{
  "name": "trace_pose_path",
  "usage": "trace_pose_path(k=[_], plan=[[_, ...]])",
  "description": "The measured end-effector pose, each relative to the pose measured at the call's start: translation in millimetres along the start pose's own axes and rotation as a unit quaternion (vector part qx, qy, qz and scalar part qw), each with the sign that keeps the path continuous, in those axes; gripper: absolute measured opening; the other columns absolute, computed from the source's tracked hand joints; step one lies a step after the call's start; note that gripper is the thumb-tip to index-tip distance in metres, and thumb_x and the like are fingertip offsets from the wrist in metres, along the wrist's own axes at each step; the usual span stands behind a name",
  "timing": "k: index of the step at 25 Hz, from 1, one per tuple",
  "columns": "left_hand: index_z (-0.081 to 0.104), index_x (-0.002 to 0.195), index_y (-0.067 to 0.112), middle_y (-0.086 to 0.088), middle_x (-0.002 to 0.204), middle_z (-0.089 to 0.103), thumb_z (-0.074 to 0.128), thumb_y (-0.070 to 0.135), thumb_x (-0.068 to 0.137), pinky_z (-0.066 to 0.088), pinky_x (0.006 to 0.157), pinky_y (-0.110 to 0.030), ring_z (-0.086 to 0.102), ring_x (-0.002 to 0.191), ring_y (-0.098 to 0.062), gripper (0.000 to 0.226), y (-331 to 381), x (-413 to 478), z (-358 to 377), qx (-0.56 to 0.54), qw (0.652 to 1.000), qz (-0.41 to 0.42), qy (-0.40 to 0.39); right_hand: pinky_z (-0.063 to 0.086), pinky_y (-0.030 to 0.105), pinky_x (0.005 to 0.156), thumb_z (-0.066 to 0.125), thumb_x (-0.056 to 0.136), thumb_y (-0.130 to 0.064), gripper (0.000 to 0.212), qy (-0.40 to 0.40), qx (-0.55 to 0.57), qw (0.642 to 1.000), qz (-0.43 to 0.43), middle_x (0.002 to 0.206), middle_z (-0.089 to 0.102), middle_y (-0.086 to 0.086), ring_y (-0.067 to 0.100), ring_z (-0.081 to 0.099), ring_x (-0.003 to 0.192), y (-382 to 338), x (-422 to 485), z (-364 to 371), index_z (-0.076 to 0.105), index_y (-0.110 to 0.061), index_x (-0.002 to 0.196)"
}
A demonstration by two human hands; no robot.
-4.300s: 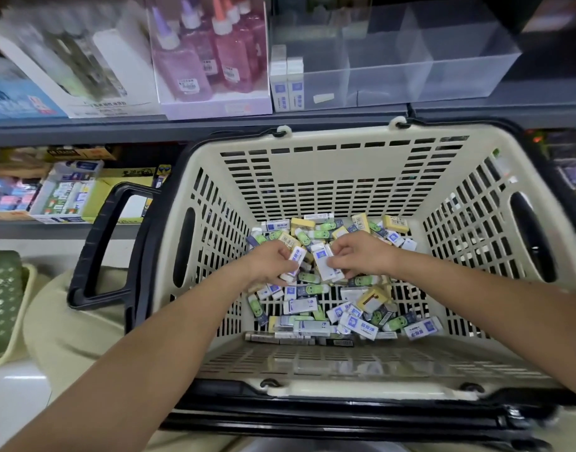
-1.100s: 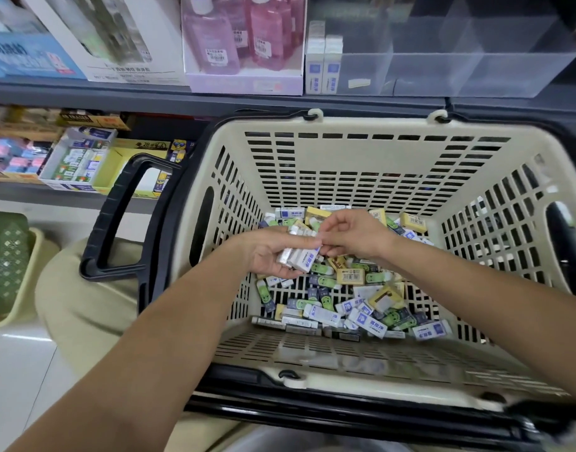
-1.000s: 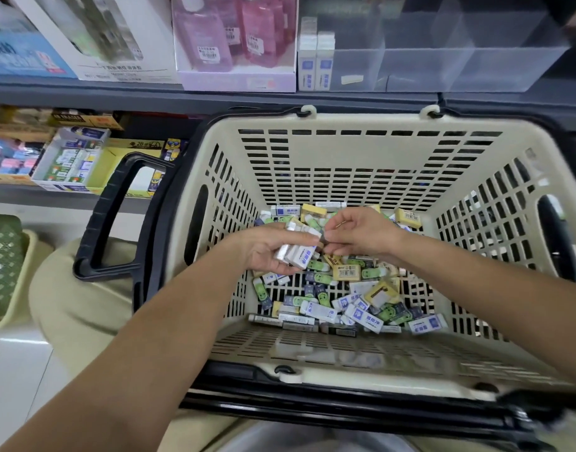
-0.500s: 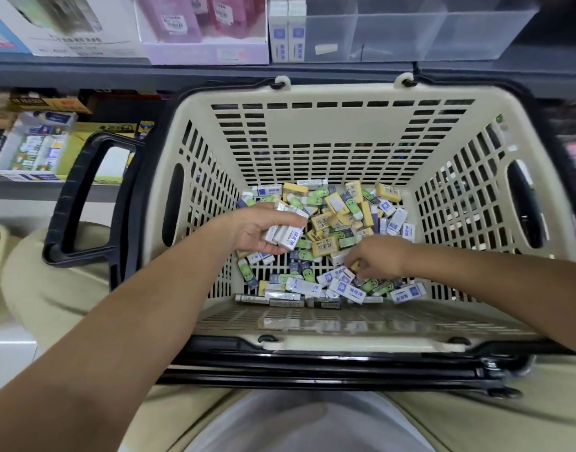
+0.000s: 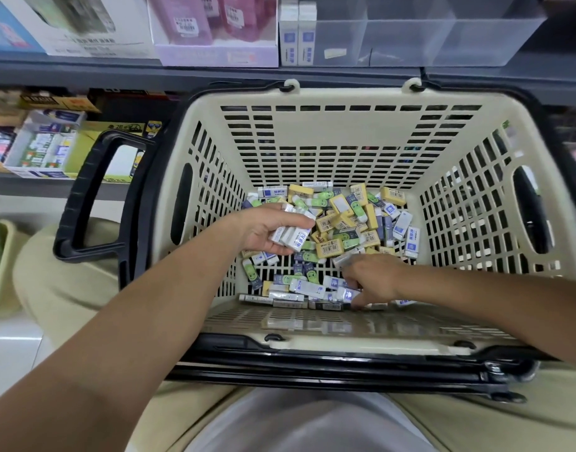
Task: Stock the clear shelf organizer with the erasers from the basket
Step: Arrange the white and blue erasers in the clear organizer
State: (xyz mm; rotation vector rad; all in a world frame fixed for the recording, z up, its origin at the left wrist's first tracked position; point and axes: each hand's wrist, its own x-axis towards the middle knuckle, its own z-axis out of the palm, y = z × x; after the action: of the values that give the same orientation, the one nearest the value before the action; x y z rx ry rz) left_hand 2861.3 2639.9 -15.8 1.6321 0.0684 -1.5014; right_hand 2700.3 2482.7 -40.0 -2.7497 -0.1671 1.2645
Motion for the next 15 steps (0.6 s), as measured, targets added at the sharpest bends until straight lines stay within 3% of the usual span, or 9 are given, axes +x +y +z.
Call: trace_pose_path(k=[3,7,9,12,15], plan=[[0.055,0.114,0.012,-0.004,0.096,0.063,0.079,0.018,0.070,0.055,0.059,-0.028,0.061,0.085,-0.016,0.050,1,-2,1,0.005,1.000,-0.002,0.001,0.042,0.029,0.067,0.066,0.081,-0.039,0.041,-0.008,0.044,0.999,0.004,0.102,0.056,-0.001,0.020,0.051,0.092,0,1,2,0.053,-0.016,0.111],[0.041,0.135,0.010,-0.009,0.124,0.055,0.080,0.017,0.068,0.054,0.057,-0.027,0.058,0.102,-0.020,0.078,1,-3,2,-0.007,1.000,0.003,0.015,0.034,0.024,0.055,0.070,0.079,-0.034,0.029,-0.025,0.110,0.994,-0.001,0.075,0.046,-0.008,0.016,0.046,0.077,3,0,-2,0.052,-0.017,0.093],[0.038,0.138,0.010,-0.011,0.131,0.051,0.081,0.017,0.066,0.055,0.058,-0.028,0.055,0.110,-0.023,0.084,1,-3,2,-0.007,1.000,0.000,0.013,0.037,0.027,0.059,0.071,0.079,-0.028,0.026,-0.012,0.177,0.984,-0.005,0.077,0.048,-0.005,0.016,0.046,0.075,4,-1,-10,0.050,-0.017,0.089],[0.051,0.122,0.010,-0.009,0.109,0.062,0.081,0.019,0.063,0.055,0.064,-0.031,0.061,0.096,-0.021,0.067,2,-3,3,-0.005,1.000,0.004,0.002,0.047,0.032,0.072,0.068,0.082,-0.023,0.023,0.038,0.273,0.961,0.013,0.090,0.056,0.002,0.019,0.053,0.081,10,-4,-29,0.052,-0.014,0.096],[0.055,0.107,0.013,-0.006,0.104,0.062,0.080,0.017,0.066,0.056,0.062,-0.030,0.061,0.093,-0.020,0.049,2,-4,4,-0.011,1.000,0.008,0.015,0.046,0.033,0.083,0.061,0.087,-0.021,0.025,0.036,0.212,0.976,0.019,0.114,0.056,0.009,0.024,0.055,0.101,13,-10,-31,0.050,-0.014,0.109]])
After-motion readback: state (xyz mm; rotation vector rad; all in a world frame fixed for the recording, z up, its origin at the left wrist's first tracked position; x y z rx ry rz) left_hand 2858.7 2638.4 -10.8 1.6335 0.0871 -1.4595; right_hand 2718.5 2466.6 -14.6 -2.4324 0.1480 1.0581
